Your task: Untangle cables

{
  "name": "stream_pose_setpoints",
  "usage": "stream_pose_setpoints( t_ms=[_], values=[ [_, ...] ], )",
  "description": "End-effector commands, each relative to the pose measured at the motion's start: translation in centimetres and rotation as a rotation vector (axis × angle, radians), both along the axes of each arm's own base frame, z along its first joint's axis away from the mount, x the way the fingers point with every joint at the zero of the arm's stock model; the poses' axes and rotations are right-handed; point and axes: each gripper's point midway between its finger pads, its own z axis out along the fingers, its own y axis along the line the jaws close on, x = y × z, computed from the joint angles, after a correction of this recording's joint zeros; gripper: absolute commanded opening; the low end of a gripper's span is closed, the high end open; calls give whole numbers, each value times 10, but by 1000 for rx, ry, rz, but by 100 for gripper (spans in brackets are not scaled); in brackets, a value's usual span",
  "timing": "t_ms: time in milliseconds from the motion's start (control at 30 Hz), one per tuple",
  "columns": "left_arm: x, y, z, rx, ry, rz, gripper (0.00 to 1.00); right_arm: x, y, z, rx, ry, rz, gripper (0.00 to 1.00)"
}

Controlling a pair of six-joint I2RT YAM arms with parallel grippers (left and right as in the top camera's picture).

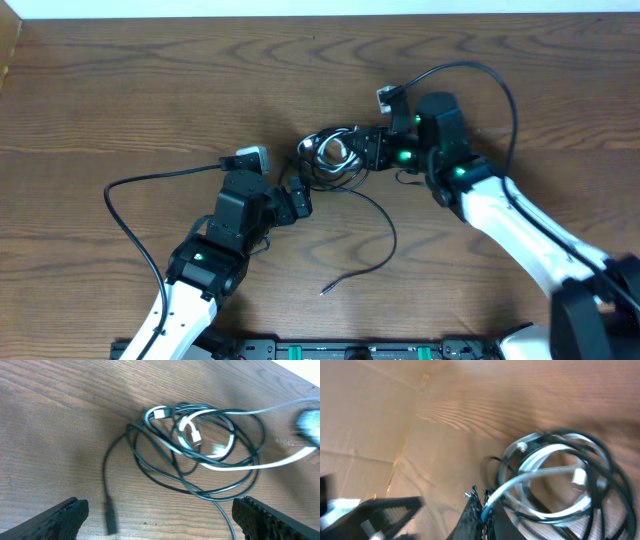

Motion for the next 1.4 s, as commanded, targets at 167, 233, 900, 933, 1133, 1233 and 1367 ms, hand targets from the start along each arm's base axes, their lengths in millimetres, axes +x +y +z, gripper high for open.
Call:
stream_pose_setpoints(
  t_ms=[167,233,900,933,1133,1233,1367],
  values=[
    [5,2,8,12,-26,4,98,-19,-3,26,-5,-80,73,1],
    [5,2,8,12,-26,4,98,-19,-4,27,-3,-82,72,1],
    [10,-2,2,-40,8,41,98,-44,-38,140,202,-405,208,1],
    [10,-2,0,-52,19,54,98,-42,-38,133,185,-380,192,1],
    [10,-2,-8,-93,64,103,98,-39,-36,142,200,-433,199,1],
    [10,-2,-8,-92,64,102,98,-65,-30,198,307,-712,352,1],
    [10,-2,-8,-92,64,102,98,-68,-28,213,320,-816,347,1]
  ],
)
